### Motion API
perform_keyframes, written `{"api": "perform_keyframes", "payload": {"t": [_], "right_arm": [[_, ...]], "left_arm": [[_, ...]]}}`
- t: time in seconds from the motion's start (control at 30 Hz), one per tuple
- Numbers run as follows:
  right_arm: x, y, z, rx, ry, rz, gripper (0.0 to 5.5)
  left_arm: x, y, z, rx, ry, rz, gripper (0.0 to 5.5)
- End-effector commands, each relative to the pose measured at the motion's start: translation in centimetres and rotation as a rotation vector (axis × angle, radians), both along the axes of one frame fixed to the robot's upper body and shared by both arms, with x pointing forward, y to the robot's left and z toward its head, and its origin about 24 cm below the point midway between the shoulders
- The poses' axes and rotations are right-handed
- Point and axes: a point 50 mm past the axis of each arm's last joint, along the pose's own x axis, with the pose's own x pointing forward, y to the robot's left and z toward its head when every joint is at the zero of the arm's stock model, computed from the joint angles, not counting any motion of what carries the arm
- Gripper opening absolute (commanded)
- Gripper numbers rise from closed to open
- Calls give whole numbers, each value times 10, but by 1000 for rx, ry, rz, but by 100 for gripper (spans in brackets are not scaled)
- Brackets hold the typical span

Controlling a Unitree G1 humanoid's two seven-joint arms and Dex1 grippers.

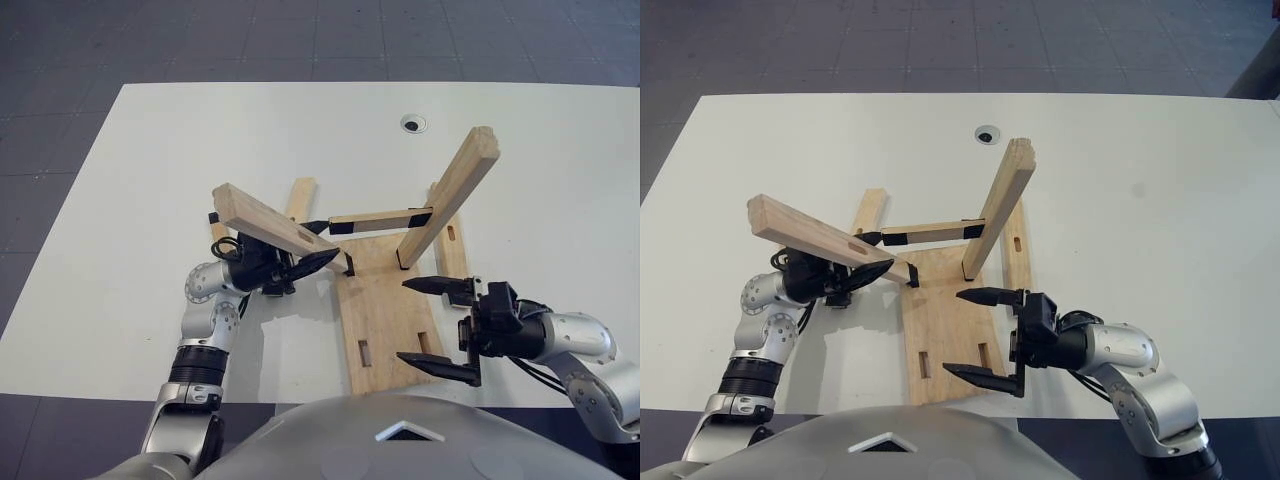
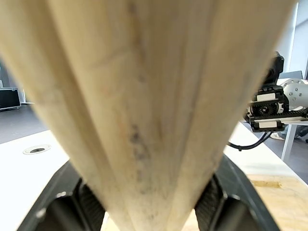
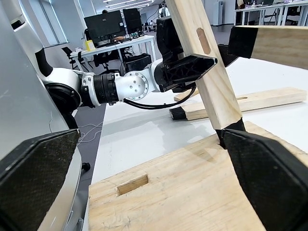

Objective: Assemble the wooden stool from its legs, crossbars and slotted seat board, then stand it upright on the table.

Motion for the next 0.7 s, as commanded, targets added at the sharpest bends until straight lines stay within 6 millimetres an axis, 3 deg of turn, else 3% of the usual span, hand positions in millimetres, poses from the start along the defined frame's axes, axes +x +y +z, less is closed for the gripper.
{"api": "perform_keyframes", "payload": {"t": [0.03, 0.33, 0.7], "right_arm": [[3, 0, 3, -7, -15, -3, 550], [3, 4, 3, -5, -19, 1, 550], [0, 8, 0, 5, -15, -13, 550]], "left_arm": [[-6, 5, -21, 133, 134, -44, 205], [-2, 5, -23, 288, 258, -86, 205], [3, 3, -4, 497, 204, 34, 205]]}}
